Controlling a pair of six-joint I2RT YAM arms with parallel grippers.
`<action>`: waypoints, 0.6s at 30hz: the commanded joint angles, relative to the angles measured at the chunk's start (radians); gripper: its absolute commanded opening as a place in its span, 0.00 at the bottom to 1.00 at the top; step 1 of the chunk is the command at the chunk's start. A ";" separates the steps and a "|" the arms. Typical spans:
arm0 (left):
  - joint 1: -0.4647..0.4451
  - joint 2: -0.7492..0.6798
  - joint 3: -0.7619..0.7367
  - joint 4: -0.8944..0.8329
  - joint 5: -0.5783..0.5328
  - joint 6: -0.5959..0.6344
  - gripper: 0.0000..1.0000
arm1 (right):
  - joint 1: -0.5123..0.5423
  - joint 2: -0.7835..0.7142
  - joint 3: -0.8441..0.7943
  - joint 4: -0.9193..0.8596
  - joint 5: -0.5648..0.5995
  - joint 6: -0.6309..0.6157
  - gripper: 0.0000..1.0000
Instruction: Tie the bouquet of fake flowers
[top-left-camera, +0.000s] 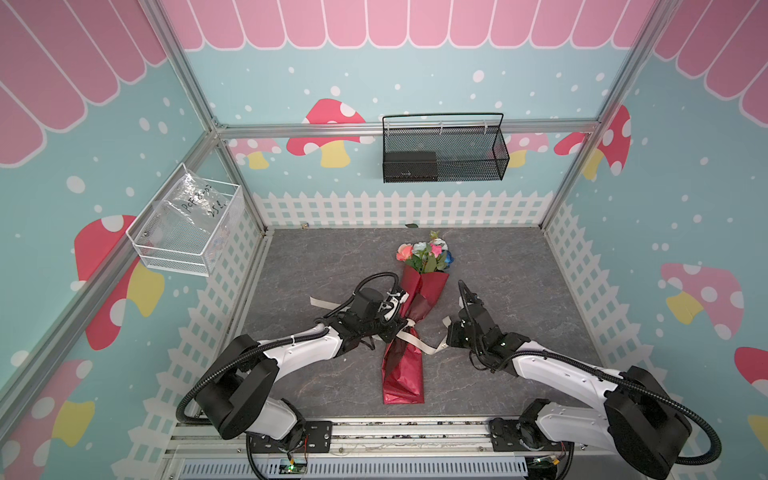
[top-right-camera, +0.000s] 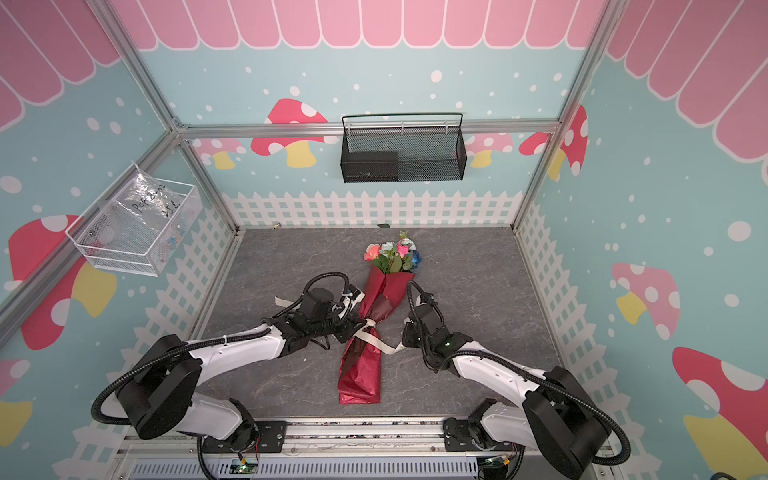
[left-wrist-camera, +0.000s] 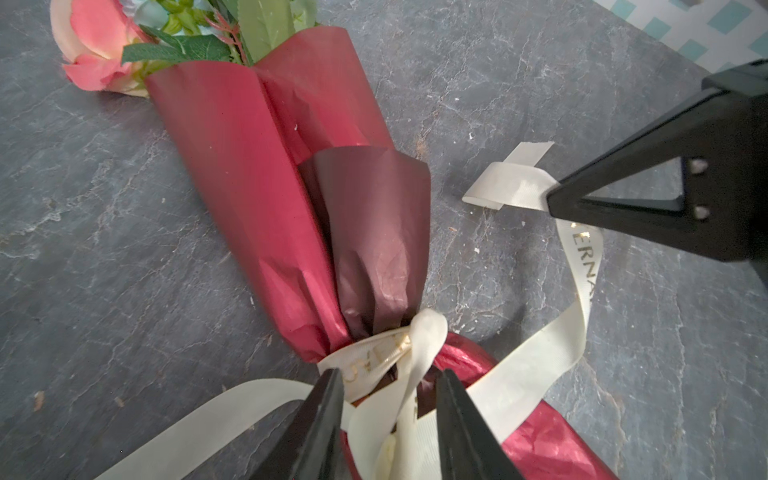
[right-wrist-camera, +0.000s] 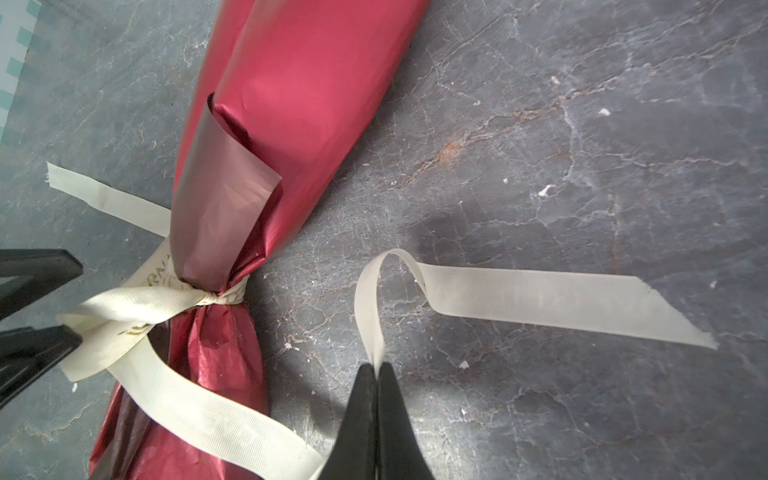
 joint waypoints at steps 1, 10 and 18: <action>0.009 0.009 0.016 -0.063 0.033 0.034 0.40 | -0.002 0.005 0.003 0.010 -0.017 -0.012 0.05; 0.023 0.034 0.023 -0.071 0.053 0.047 0.29 | -0.005 0.026 0.000 0.005 -0.030 -0.018 0.06; 0.021 0.059 0.067 -0.072 0.077 0.046 0.04 | -0.006 0.006 0.014 -0.042 -0.060 -0.089 0.16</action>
